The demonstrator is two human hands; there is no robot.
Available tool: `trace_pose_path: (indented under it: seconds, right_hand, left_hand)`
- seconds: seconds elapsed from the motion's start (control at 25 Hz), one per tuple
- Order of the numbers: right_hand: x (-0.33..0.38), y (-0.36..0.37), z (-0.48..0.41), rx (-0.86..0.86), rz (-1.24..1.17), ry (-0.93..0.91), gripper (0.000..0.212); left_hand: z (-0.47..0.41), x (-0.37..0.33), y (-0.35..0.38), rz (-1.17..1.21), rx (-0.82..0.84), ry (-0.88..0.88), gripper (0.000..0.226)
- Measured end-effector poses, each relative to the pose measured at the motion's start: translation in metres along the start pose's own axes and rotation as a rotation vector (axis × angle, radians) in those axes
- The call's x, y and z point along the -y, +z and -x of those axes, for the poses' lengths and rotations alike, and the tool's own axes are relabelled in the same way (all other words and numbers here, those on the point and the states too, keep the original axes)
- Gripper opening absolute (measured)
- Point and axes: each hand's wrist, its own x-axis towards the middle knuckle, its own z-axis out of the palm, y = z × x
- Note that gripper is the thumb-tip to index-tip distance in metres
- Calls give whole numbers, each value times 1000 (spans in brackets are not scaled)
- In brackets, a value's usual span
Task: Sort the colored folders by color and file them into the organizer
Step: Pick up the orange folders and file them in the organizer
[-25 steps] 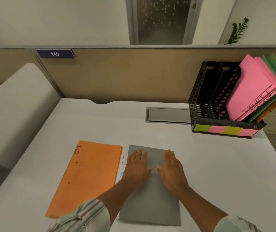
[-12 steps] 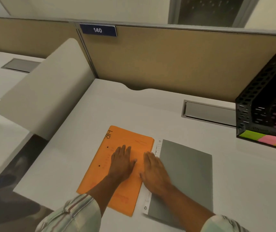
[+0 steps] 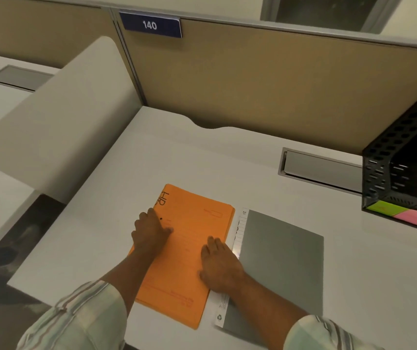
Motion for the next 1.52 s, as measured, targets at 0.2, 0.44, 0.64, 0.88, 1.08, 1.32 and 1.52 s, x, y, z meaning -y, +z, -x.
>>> trace_pose_path:
  seconds: [0.2,0.44,0.64,0.88,1.08,1.32,1.52]
  right_hand:
    - [3,-3,-2,43,-25,20,79]
    - [-6,-21,2,-21,-268,42,77]
    - [-13,-60,-1,-115,-453,103,82]
    - [-22,-143,10,-464,-837,109,91]
    - [-45,-211,51,-791,-1010,127,97]
    - [-92,-244,131,-985,-1073,191,99]
    - [-127,-250,204,-1163,-1010,280,82]
  left_hand:
    - [-4,-11,-17,51,48,-70,57]
    - [-8,-31,-72,278,231,30,25]
    - [21,-62,-121,343,255,168,23]
    - [65,-115,-172,528,84,358,20]
    - [109,-177,-172,594,-104,573,16]
    - [175,-251,-138,726,-207,797,24]
    - [251,-309,-109,938,-113,981,37]
